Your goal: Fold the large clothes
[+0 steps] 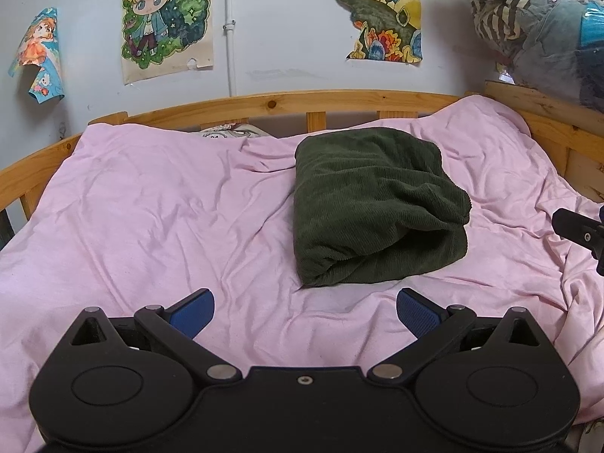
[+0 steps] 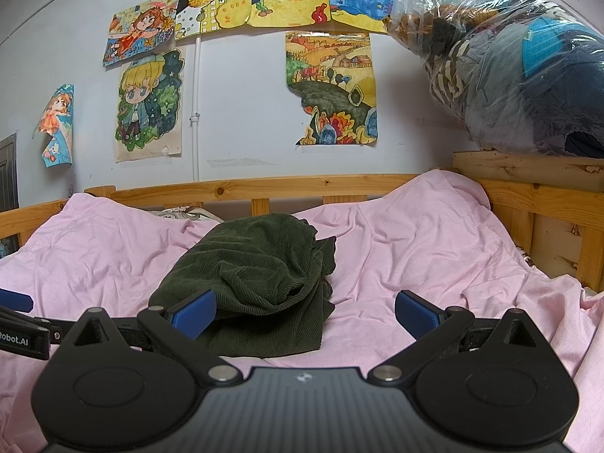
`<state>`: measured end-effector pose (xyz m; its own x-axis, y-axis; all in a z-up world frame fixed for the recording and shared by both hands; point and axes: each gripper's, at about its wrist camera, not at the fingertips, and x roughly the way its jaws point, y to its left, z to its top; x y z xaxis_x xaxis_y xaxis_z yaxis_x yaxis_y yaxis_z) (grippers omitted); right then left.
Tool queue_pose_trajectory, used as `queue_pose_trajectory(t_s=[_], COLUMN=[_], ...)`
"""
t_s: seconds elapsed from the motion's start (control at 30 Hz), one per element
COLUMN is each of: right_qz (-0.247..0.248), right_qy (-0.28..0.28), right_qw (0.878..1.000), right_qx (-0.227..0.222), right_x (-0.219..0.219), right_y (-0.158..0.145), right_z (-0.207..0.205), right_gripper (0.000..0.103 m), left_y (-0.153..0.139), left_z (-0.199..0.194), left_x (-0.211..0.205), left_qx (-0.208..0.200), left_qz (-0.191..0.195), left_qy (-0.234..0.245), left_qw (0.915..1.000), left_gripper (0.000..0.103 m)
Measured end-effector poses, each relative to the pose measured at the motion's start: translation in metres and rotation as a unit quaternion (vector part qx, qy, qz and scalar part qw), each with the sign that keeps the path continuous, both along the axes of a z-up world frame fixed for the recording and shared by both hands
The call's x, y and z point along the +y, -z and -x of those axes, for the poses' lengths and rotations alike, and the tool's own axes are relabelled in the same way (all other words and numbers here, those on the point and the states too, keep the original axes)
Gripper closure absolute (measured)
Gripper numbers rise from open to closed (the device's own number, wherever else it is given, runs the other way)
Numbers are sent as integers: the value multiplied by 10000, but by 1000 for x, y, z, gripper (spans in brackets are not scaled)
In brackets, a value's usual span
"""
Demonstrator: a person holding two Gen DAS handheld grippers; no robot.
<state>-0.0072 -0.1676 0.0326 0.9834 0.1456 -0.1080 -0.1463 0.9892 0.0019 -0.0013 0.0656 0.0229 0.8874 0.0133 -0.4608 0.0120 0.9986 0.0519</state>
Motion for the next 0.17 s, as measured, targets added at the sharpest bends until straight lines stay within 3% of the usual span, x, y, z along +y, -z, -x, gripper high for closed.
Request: queue_pose_trajectory(t_s=[0.17], right_qz=[-2], right_qy=[-1], right_qw=[10000], right_qx=[1], right_x=[-1], right_y=[1], right_z=[0], right_gripper=[0], left_y=[1], left_z=[-1], left_x=[2], left_qx=[43], left_qz=[36], left_qy=[-10], left_qw=[10000], left_gripper=[1])
